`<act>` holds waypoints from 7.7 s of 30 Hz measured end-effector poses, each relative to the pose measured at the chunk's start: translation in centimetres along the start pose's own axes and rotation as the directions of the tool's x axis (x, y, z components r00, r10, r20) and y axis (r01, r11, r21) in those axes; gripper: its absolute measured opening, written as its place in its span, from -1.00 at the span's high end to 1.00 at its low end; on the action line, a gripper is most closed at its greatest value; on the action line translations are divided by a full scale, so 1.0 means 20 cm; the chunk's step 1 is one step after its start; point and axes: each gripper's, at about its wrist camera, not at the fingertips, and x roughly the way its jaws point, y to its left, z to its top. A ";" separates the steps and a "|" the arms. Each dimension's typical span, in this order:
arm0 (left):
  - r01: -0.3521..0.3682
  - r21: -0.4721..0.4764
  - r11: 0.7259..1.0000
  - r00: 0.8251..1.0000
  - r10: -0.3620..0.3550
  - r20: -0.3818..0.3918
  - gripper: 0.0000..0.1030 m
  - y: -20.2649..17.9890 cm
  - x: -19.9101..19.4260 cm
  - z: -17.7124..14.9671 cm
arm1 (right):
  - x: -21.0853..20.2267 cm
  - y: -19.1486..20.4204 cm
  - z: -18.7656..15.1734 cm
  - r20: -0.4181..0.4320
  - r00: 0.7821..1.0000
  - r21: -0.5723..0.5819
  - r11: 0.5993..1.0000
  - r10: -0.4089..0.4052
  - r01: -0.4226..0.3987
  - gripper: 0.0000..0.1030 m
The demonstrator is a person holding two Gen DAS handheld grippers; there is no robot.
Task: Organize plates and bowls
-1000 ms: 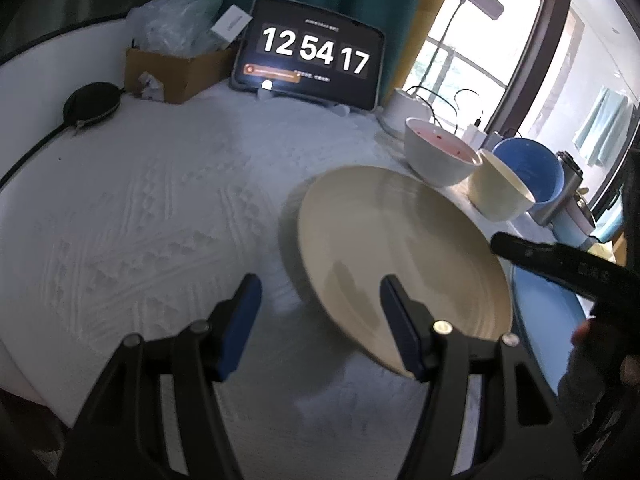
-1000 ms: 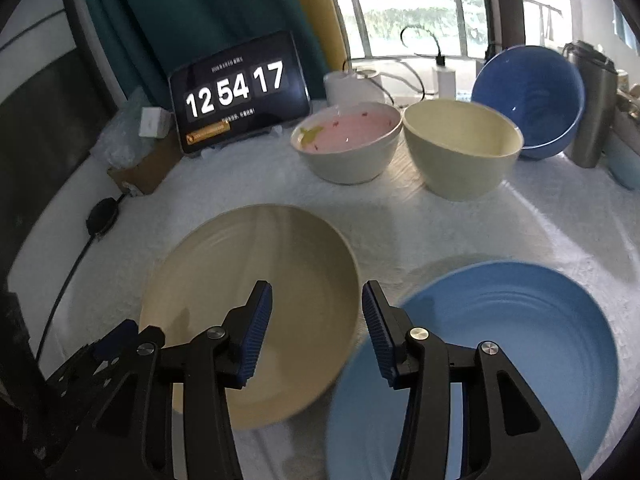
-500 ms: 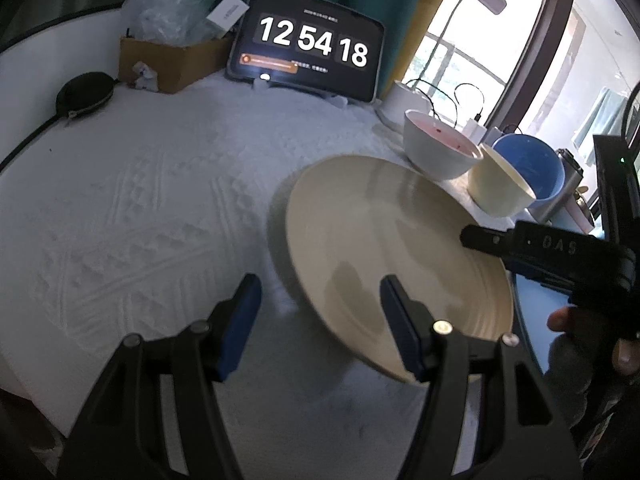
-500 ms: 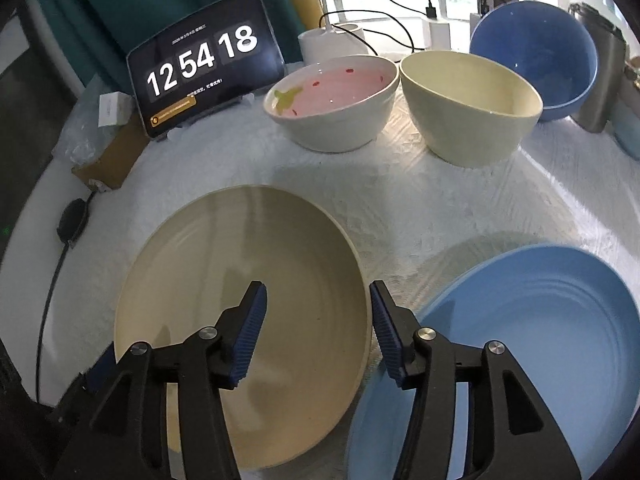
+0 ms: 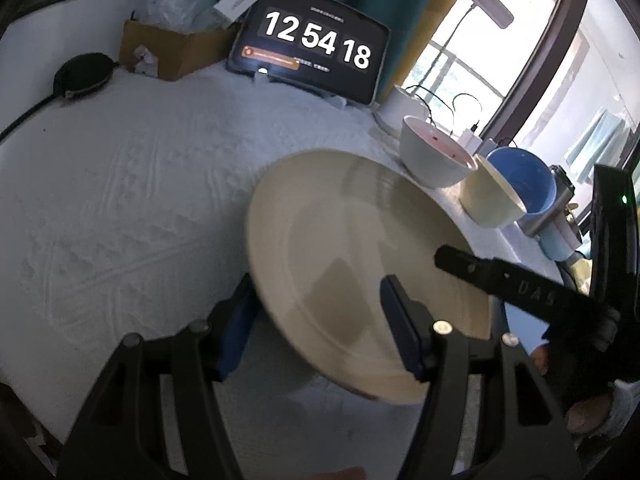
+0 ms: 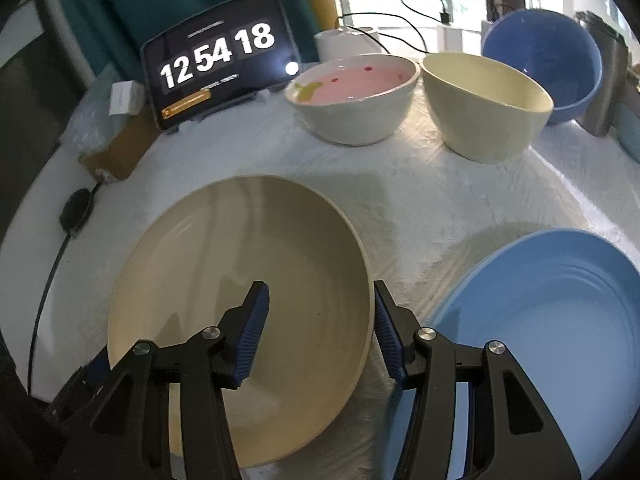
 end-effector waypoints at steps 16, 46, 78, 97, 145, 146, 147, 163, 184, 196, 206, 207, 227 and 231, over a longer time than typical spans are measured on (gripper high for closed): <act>-0.021 0.038 0.999 0.999 0.020 0.028 -0.07 -0.03 -0.03 -0.02 | -0.07 -0.01 -0.04 0.043 0.999 -0.007 1.000 0.008 -0.008 0.10; 0.013 0.124 0.992 0.996 -0.023 0.082 -0.07 -0.19 -0.14 -0.03 | -0.33 -0.08 -0.06 0.164 0.986 -0.021 1.000 -0.002 0.005 0.10; 0.066 0.268 0.961 0.997 -0.073 0.015 -0.07 -0.53 -0.12 -0.16 | -0.54 -0.39 -0.13 0.239 0.970 0.067 0.997 -0.040 0.024 0.10; 0.098 0.340 0.935 0.995 -0.088 -0.045 -0.07 -0.70 -0.08 -0.26 | -0.61 -0.56 -0.20 0.249 0.966 0.140 0.989 -0.072 0.037 0.10; 0.151 0.471 0.869 0.985 -0.093 -0.145 -0.10 -0.89 0.00 -0.37 | -0.70 -0.83 -0.37 0.248 0.959 0.240 0.968 -0.135 0.075 0.11; 0.150 0.471 0.869 0.985 -0.094 -0.142 -0.10 -0.89 0.00 -0.37 | -0.72 -0.83 -0.36 0.259 0.955 0.237 0.968 -0.143 0.081 0.11; 0.150 0.470 0.870 0.986 -0.096 -0.136 -0.10 -0.89 -0.01 -0.37 | -0.72 -0.83 -0.36 0.264 0.953 0.237 0.968 -0.146 0.083 0.11; 0.096 0.436 0.895 0.995 -0.080 -0.054 -0.11 -0.84 0.00 -0.24 | -0.73 -0.95 -0.38 0.249 0.951 0.283 0.953 -0.182 0.109 0.10; 0.157 0.392 0.907 0.983 -0.104 -0.152 -0.12 -0.86 0.21 -0.25 | -0.56 -0.97 -0.46 0.183 0.975 0.297 0.952 -0.126 0.067 0.00; 0.164 0.430 0.888 0.983 -0.108 -0.150 -0.10 -0.90 0.20 -0.27 | -0.53 -0.89 -0.45 0.177 0.981 0.267 0.963 -0.082 0.033 0.01; 0.166 0.382 0.909 0.980 -0.109 -0.167 -0.10 -0.83 0.20 -0.23 | -0.51 -0.84 -0.38 0.170 0.979 0.247 0.967 -0.109 0.065 0.02; 0.161 0.373 0.914 0.981 -0.106 -0.164 -0.10 -0.82 0.20 -0.22 | -0.50 -0.83 -0.37 0.171 0.979 0.242 0.968 -0.109 0.065 0.03; 0.094 0.238 0.967 0.993 -0.073 -0.096 -0.10 -0.51 0.16 -0.04 | -0.39 -0.54 -0.14 0.182 0.981 0.143 0.989 -0.068 0.042 0.10; 0.076 0.220 0.973 0.995 -0.062 -0.073 -0.10 -0.46 0.15 -0.01 | -0.36 -0.49 -0.11 0.182 0.982 0.120 0.992 -0.052 0.030 0.10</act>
